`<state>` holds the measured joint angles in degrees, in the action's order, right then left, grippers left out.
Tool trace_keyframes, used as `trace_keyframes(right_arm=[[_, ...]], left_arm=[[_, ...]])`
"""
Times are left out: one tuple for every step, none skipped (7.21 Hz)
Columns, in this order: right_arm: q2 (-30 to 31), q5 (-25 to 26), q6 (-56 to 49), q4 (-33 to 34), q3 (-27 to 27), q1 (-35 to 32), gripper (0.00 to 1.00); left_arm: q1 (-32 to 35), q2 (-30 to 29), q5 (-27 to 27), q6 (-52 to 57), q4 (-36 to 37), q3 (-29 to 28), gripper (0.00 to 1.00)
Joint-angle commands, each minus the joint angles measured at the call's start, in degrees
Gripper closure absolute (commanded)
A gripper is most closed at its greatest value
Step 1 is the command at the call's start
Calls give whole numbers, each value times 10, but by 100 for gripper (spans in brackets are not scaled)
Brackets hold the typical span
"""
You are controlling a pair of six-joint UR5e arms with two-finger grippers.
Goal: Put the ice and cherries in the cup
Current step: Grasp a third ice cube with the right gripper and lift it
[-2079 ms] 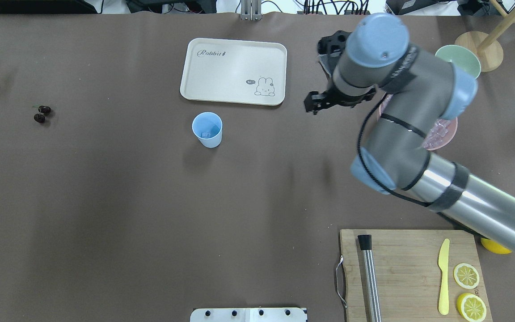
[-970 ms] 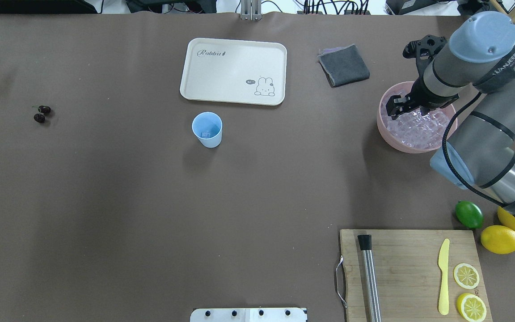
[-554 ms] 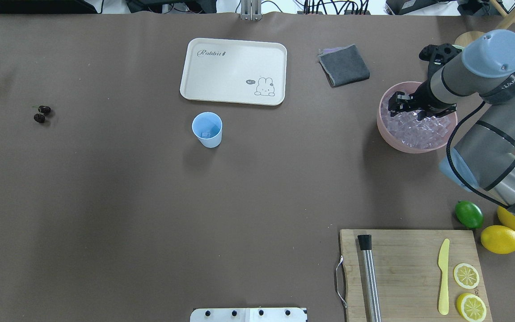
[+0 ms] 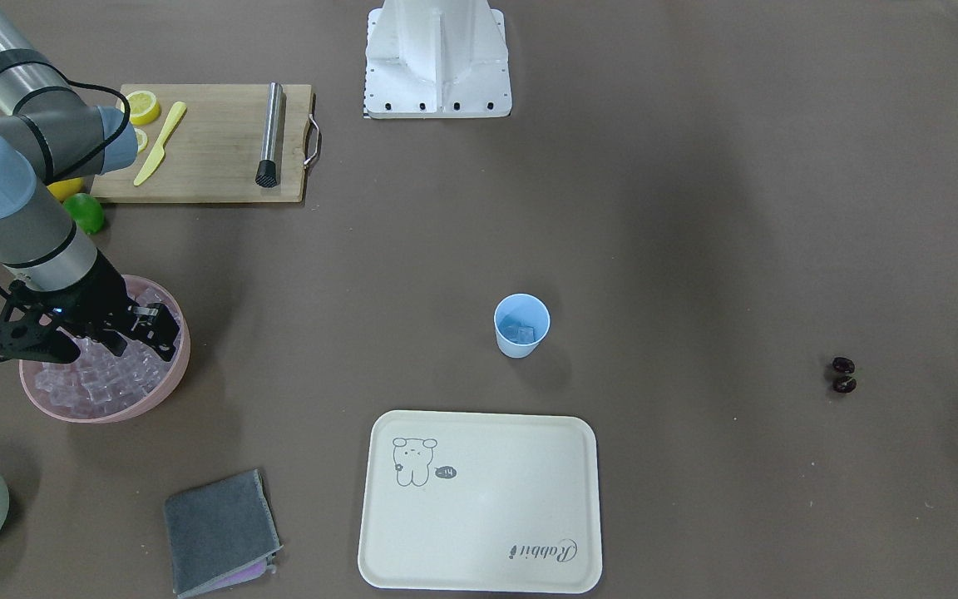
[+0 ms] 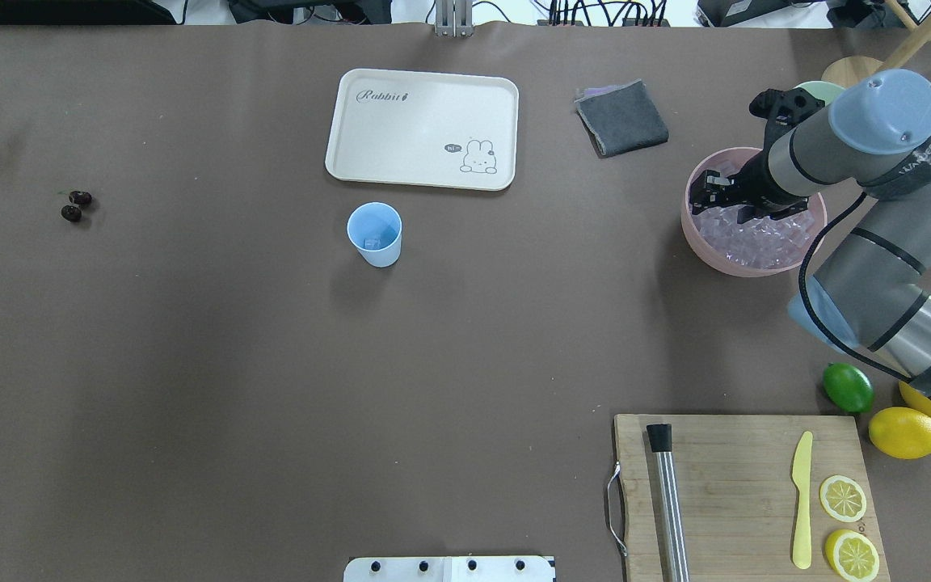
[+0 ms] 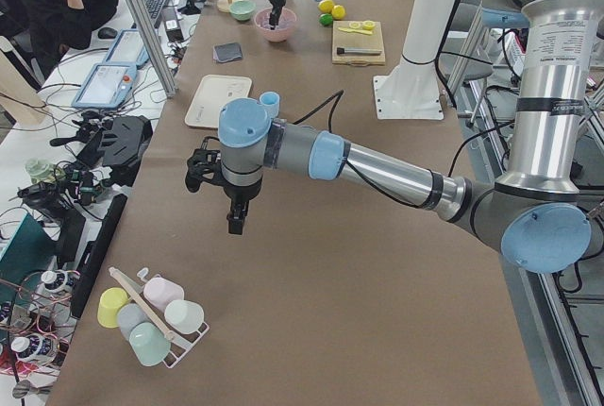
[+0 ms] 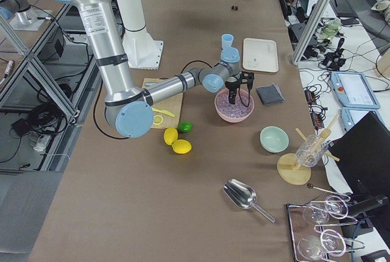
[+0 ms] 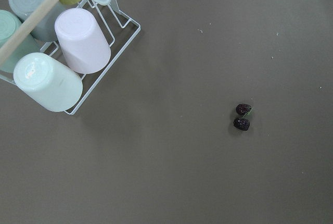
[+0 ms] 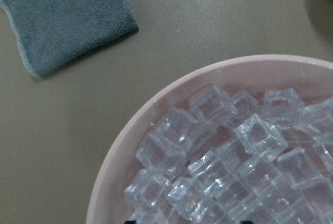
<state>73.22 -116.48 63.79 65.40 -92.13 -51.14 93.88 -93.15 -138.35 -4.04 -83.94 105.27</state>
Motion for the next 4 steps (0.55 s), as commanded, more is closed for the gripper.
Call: trace_keyframes(right_arm=[[4,-25,-9,-7,-2,2,53],[8,-27,-10,-8,-3,2,66],[12,-27,-10,-8,-5,2,67],[12,-26,-10,-9,-2,8,68]], left_arm=[[0,-2,0,0,0,0,2],[0,-3,0,0,0,0,2],[0,-3,0,0,0,0,2],[1,-1,-1,0,0,2,2]])
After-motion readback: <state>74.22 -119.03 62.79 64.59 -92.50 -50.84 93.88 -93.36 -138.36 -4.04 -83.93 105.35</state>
